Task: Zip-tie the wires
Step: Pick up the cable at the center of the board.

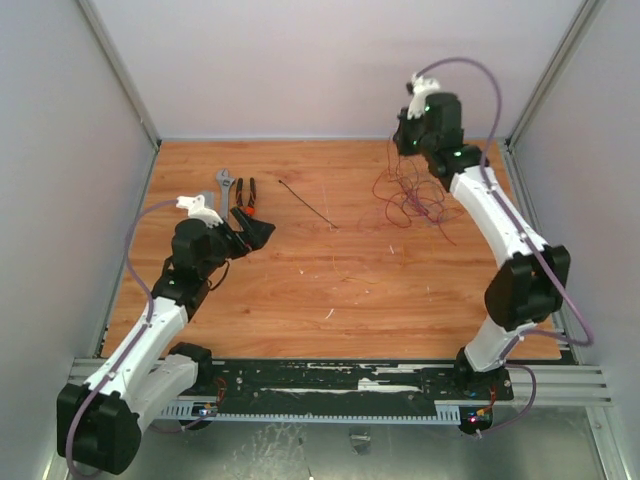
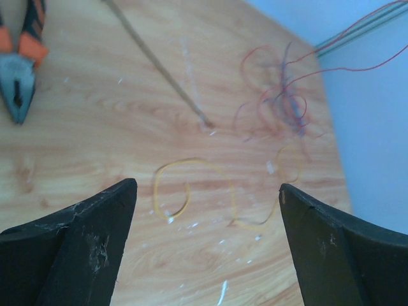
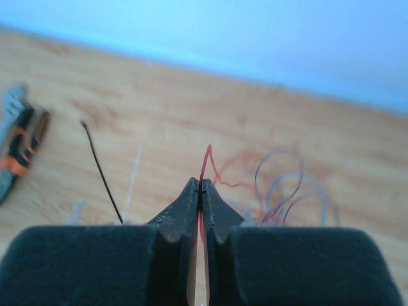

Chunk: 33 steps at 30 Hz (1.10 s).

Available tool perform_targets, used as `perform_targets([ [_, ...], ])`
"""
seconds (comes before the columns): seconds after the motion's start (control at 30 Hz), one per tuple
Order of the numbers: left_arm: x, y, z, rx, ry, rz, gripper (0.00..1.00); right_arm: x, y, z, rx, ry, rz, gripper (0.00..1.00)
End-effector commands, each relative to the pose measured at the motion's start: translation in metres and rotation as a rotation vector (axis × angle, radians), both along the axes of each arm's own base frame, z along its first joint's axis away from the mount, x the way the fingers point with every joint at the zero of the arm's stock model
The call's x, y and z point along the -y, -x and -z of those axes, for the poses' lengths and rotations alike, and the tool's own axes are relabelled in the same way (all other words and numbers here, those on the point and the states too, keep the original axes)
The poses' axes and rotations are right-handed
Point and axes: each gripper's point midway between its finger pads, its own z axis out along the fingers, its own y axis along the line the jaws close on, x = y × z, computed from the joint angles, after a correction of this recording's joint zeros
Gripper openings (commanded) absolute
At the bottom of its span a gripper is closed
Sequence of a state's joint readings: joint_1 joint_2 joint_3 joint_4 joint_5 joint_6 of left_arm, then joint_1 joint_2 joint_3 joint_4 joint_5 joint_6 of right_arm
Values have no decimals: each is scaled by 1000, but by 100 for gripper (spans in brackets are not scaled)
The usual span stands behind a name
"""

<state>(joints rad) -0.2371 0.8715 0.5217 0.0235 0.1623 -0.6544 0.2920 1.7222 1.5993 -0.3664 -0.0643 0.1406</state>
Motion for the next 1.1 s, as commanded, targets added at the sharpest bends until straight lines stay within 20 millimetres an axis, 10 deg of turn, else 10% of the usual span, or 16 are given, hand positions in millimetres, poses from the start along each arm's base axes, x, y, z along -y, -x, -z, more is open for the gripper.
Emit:
perform_targets([
  [0.0,9,-7,-95,292,138,25,98,-5,7,-126,297,-28,-61,1],
  [0.13,14,-8,-125,367,154,54,98,-15,17,-206,486,-74,-142,0],
  [0.43,26,-17,-124,330,165,116,98,-23,70,-345,885,-138,-272,0],
  [0.77,35,-29,-125,331,145,157,98,-28,118,-407,1184,-144,-382,0],
  [1.07,97,-49,-98,284,132,268,98,-30,128,-420,1239,-149,-411,0],
])
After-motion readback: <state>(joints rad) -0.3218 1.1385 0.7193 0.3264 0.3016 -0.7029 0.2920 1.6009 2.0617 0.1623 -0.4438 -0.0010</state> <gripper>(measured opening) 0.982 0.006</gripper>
